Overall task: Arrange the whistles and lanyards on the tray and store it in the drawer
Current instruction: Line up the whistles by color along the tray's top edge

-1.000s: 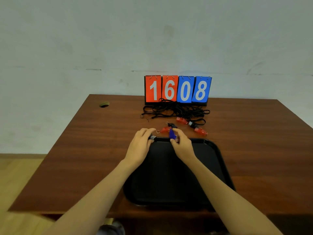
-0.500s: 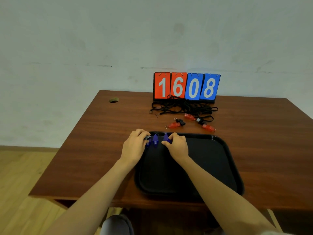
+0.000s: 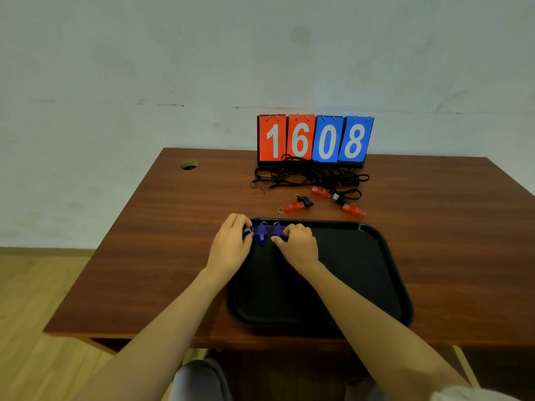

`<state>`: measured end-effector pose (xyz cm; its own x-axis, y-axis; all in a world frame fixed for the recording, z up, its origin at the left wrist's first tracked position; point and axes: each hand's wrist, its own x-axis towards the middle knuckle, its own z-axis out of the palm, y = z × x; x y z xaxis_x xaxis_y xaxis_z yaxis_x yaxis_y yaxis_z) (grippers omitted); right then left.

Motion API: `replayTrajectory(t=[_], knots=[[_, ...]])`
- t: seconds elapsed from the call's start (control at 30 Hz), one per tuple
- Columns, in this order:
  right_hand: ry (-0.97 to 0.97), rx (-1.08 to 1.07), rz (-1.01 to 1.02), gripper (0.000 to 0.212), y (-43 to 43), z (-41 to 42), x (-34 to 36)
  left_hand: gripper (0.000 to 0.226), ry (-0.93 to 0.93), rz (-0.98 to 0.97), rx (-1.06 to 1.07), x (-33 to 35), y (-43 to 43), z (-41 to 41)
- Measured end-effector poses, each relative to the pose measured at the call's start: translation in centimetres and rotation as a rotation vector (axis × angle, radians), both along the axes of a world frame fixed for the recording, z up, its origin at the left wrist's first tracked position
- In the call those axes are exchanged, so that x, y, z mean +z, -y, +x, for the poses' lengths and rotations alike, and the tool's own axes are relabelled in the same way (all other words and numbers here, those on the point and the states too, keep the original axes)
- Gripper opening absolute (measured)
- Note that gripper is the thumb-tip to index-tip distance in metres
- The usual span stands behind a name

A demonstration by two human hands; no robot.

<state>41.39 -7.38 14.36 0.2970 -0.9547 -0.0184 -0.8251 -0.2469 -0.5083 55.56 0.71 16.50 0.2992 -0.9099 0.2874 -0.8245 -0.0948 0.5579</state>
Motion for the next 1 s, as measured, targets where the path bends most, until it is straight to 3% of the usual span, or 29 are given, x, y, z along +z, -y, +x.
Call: replayTrajectory(t=[0.13,0.27,0.37,0.47,0.8,1.0], knots=[[-0.033,0.002,0.003,0.046,0.0,-0.1,0.0,0.013,0.001,0.007,-0.003,-0.1,0.1,-0.4],[0.047,0.164,-0.258,0.057,-0.3,-0.3,-0.7,0.015,0.033,0.008,-0.002,-0.3,0.2,-0.4],[-0.093,0.401,-0.306,0.056,-0.1,0.3,-0.9,0.017,0.074,0.007,-0.005,-0.5,0.1,-0.2],[-0.199,0.47,-0.26,0.052,0.0,1.1,-1.0,0.016,0.082,0.008,-0.005,-0.9,-0.1,0.0],[-0.193,0.377,-0.235,0.047,0.0,0.8,-1.2,0.015,0.077,0.004,-0.002,-1.1,0.3,0.0],[-0.115,0.319,-0.222,0.065,-0.5,-0.2,-0.6,0.014,0.075,-0.012,0.009,-0.4,0.8,-0.8]])
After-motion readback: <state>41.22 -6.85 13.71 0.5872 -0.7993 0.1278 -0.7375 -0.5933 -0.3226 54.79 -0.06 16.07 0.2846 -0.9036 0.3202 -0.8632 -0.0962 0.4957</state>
